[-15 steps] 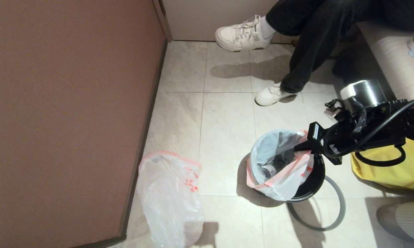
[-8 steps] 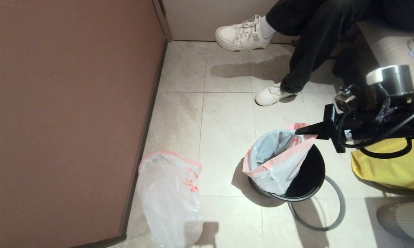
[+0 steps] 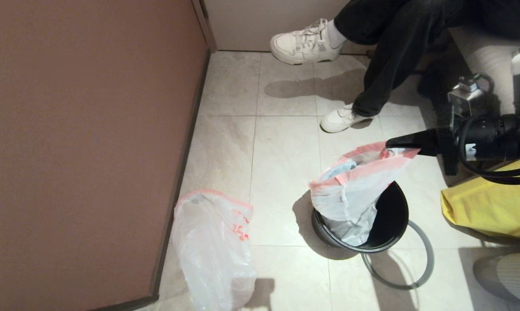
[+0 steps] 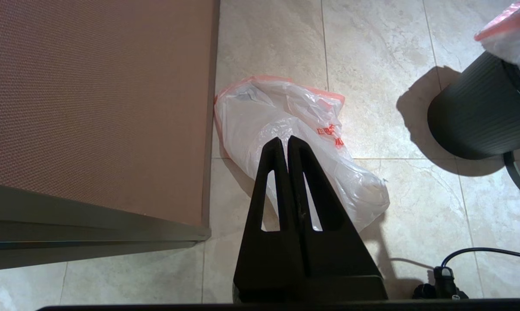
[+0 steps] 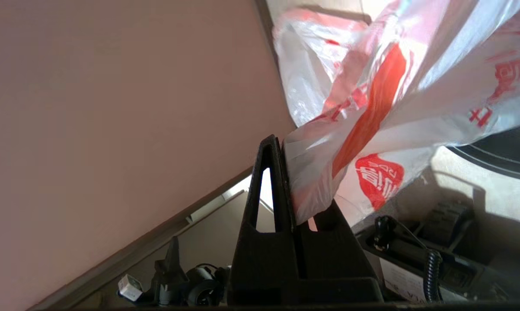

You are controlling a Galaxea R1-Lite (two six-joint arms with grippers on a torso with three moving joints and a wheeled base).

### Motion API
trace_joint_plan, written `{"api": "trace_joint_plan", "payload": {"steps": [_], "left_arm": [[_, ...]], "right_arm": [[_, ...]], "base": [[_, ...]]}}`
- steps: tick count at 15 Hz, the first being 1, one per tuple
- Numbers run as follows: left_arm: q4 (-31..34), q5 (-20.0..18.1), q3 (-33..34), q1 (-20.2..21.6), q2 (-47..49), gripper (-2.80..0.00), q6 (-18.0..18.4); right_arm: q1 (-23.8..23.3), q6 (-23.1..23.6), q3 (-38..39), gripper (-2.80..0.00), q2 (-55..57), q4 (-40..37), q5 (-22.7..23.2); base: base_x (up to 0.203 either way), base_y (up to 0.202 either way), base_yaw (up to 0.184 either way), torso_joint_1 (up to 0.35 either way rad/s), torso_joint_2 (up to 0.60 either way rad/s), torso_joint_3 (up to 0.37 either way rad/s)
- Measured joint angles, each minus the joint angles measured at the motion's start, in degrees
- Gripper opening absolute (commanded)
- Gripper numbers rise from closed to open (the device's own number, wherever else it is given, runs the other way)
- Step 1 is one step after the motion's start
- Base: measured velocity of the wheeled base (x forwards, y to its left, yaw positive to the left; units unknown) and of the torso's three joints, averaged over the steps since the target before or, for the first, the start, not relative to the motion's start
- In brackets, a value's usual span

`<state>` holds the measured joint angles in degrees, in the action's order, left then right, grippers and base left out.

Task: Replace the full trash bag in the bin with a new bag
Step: Place the trash bag on the floor

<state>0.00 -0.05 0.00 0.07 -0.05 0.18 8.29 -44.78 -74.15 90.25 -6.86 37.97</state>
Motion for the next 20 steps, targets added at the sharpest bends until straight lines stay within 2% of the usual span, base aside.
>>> {"api": "trace_joint_plan", "payload": {"steps": [7, 11, 13, 16, 18, 20], "left_arm": [[0.0, -0.02, 0.0, 0.0, 0.0, -2.8, -0.02], [0.0, -0.02, 0.0, 0.0, 0.0, -2.8, -0.02], [0.0, 0.0, 0.0, 0.0, 0.0, -2.8, -0.02], [0.0, -0.02, 0.0, 0.0, 0.0, -2.8, -0.02], [0.0, 0.0, 0.0, 0.0, 0.0, -2.8, 0.0], [0.0, 0.0, 0.0, 0.0, 0.0, -2.8, 0.0]], "right_arm": [[-0.38, 0.13, -1.29, -2.8, -11.37, 0.0, -0.51], [-0.73, -0.92, -9.78, -2.8, -16.21, -4.88, -0.52], [-2.88, -1.67, -15.42, -2.8, -18.68, -8.49, -0.52], [-10.87, -1.79, -22.24, -2.8, -21.79, -14.58, -0.55], [-18.78, -0.99, -25.27, -2.8, -23.28, -17.32, -0.55], [-29.36, 3.15, -26.9, -2.8, -24.17, -21.07, -0.55]], "base": [[0.0, 0.0, 0.0, 0.0, 0.0, 0.0], [0.0, 0.0, 0.0, 0.0, 0.0, 0.0], [0.0, 0.0, 0.0, 0.0, 0.0, 0.0], [0.0, 0.0, 0.0, 0.0, 0.0, 0.0], [0.0, 0.0, 0.0, 0.0, 0.0, 0.0], [0.0, 0.0, 0.0, 0.0, 0.0, 0.0]]}}
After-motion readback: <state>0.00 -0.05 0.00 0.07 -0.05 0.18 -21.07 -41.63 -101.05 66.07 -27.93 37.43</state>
